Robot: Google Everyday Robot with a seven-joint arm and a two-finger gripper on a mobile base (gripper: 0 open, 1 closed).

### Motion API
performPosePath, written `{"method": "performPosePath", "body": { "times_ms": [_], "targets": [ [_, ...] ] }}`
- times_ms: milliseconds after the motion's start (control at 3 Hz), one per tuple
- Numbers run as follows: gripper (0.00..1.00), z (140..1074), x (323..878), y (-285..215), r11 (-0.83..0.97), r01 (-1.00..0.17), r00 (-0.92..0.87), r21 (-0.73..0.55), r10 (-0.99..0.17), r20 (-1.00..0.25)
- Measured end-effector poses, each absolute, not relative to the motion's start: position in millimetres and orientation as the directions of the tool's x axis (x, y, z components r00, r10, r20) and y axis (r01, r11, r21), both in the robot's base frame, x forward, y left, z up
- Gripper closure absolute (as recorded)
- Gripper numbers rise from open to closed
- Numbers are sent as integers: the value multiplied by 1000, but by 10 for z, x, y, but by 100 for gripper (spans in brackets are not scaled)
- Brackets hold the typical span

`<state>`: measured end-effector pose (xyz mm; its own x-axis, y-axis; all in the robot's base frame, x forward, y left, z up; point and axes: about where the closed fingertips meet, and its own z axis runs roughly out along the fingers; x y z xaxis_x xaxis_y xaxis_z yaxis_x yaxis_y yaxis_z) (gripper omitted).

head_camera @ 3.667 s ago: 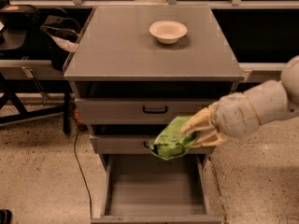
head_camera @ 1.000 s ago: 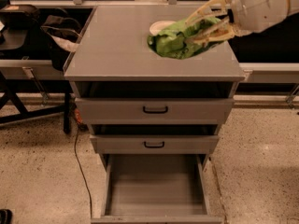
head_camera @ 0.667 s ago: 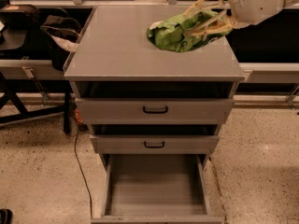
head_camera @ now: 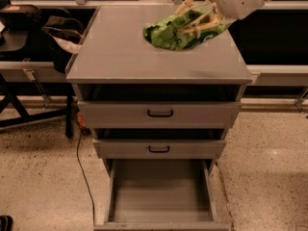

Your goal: Pick green rice chip bag from bottom drawer and place on counter

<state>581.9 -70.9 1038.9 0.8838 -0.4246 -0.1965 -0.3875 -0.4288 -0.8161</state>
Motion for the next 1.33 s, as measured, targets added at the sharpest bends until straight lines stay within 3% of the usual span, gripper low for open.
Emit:
{"method": "performPosePath", "body": {
  "times_ms": [667,1333],
  "targets": [
    [100,10505,6516,-477,-460,-359,879,-812,-459,-129],
    [100,10219,6891,-419,-468,-429,846,-773,-508,-162]
  ]
}}
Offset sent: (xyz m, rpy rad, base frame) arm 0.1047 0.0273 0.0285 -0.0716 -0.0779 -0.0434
